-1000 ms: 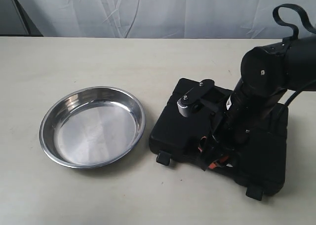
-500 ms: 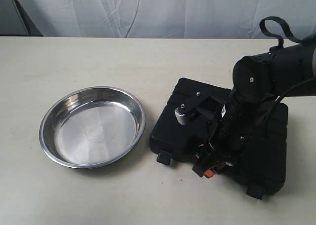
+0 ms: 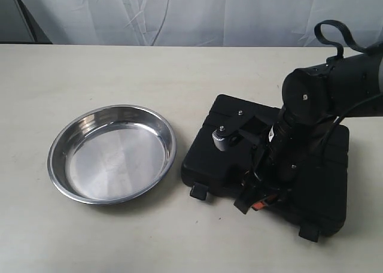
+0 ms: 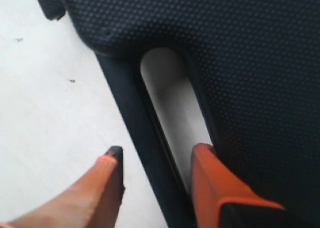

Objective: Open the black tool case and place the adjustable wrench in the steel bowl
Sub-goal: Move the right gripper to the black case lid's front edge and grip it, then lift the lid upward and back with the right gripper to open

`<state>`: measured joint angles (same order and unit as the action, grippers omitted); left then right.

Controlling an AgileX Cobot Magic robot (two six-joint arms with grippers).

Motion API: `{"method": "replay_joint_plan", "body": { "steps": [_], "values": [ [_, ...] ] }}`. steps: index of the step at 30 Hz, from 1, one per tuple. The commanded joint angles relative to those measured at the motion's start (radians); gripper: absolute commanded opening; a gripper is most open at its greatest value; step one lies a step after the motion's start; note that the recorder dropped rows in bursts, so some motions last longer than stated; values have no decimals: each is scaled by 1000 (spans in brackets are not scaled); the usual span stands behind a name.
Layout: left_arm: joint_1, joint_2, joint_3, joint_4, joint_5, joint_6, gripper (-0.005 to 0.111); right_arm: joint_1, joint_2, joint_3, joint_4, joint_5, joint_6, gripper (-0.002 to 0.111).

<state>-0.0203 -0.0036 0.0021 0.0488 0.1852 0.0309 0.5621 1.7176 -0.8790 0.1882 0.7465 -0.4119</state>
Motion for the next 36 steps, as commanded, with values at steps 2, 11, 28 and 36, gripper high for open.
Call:
{"method": "replay_joint_plan", "body": {
  "steps": [2, 11, 28, 36],
  "values": [
    [-1, 4, -2, -2, -5, -1, 0, -2, 4, 6, 4, -1, -6, 40],
    [-1, 4, -2, -2, -5, -1, 0, -2, 39, 6, 4, 7, -6, 40],
    [-1, 4, -2, -2, -5, -1, 0, -2, 61, -39, 20, 119, -6, -1],
    [-1, 4, -2, -2, -5, -1, 0, -2, 0, -48, 21, 164, -6, -1]
  ]
}}
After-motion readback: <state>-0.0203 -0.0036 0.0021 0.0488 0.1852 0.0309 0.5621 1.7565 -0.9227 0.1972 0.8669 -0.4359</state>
